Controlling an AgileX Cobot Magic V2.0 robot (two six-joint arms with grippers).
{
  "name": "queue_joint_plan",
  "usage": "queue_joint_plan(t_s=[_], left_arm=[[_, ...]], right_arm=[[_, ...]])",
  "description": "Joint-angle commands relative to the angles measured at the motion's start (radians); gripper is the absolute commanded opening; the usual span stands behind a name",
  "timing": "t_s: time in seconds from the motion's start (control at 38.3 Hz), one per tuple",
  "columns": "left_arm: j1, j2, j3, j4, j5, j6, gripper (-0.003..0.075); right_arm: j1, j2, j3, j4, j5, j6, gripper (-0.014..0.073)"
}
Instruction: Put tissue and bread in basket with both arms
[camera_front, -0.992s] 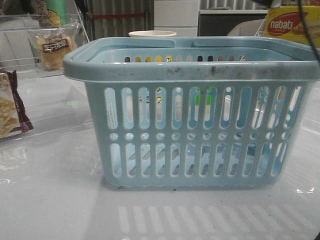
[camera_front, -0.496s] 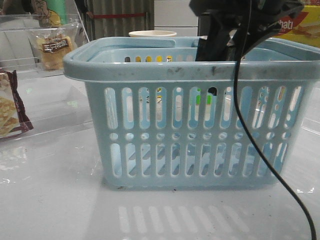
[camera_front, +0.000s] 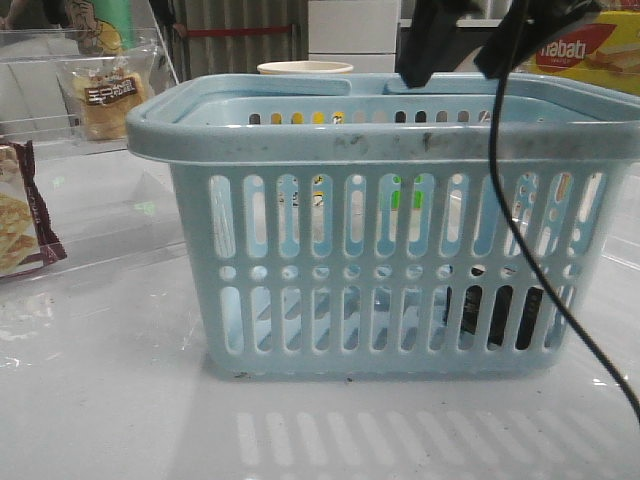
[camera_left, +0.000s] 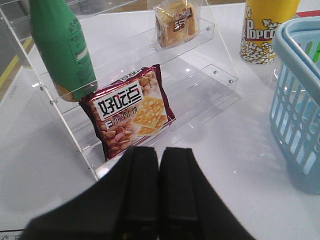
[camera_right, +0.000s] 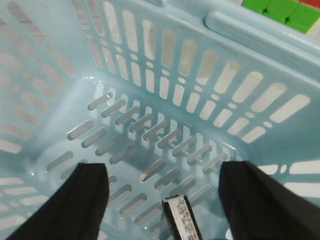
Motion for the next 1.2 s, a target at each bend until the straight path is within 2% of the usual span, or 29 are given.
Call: queue_joint_plan(t_s=[0.0, 0.29, 0.7, 1.07, 1.17], left_arm=[[-0.001, 0.016, -0.027, -0.012, -0.079, -0.004, 0.0090], [-0.001, 0.016, -0.027, -0.012, -0.079, -0.004, 0.0090], [-0.001, 0.016, -0.027, -0.012, -0.079, -0.004, 0.0090], [-0.001, 0.016, -0.027, -0.078, -0.104, -0.004, 0.0090], [-0.001, 0.016, -0.027, -0.084, -0.147, -0.004, 0.0090]], right_arm=[[0.015, -0.146, 0.028, -0.021, -0.068, -0.013, 0.0570], [0.015, -0.442, 0.200, -0.021, -0.057, -0.012, 0.0570], [0.015, -0.800, 0.431, -0.020, 0.031, -0.012, 0.0570], [0.015, -0.855, 0.460, -0.021, 0.063, -0.012, 0.0570], [0.015, -0.855, 0.460, -0.021, 0.063, -0.012, 0.0570]])
